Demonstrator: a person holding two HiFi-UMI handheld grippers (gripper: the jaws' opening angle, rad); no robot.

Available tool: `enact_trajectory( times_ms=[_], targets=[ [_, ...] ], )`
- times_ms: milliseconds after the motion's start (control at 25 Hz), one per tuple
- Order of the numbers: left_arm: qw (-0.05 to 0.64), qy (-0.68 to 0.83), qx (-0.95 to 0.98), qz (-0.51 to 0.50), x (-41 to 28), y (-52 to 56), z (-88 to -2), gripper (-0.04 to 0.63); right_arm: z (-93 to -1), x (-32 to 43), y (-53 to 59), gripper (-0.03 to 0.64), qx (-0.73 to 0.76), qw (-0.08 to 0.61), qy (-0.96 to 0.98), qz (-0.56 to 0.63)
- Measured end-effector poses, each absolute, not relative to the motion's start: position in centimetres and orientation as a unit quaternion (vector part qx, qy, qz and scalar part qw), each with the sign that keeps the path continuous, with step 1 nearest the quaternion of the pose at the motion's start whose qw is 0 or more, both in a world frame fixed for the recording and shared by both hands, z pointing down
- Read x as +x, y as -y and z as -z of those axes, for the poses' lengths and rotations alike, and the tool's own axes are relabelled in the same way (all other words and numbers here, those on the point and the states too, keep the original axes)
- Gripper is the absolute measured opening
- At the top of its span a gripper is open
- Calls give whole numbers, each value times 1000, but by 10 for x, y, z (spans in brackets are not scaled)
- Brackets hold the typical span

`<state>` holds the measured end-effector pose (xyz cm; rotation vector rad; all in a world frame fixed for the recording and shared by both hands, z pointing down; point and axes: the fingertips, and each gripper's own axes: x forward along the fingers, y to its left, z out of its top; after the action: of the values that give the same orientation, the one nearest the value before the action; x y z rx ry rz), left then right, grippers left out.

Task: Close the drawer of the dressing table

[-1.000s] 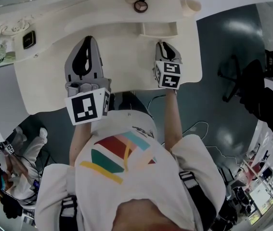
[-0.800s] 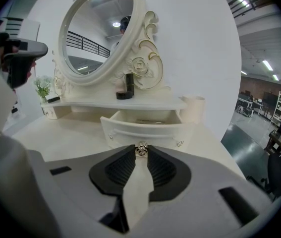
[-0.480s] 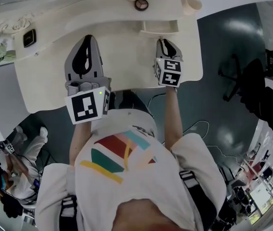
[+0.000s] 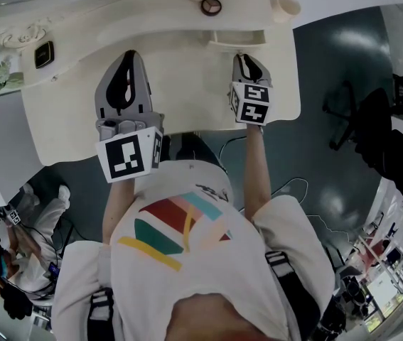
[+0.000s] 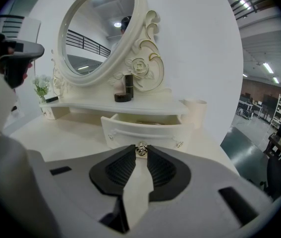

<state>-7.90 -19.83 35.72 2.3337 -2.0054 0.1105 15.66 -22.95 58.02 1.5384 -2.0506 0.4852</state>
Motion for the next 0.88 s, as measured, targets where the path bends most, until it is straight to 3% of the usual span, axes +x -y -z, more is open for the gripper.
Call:
enact_trajectory(
  times_ms=[880],
  targets=[
    [41,658,750,-45,-83,209,-368,11,-586,156,256,60,563,276,760,-172]
  ],
)
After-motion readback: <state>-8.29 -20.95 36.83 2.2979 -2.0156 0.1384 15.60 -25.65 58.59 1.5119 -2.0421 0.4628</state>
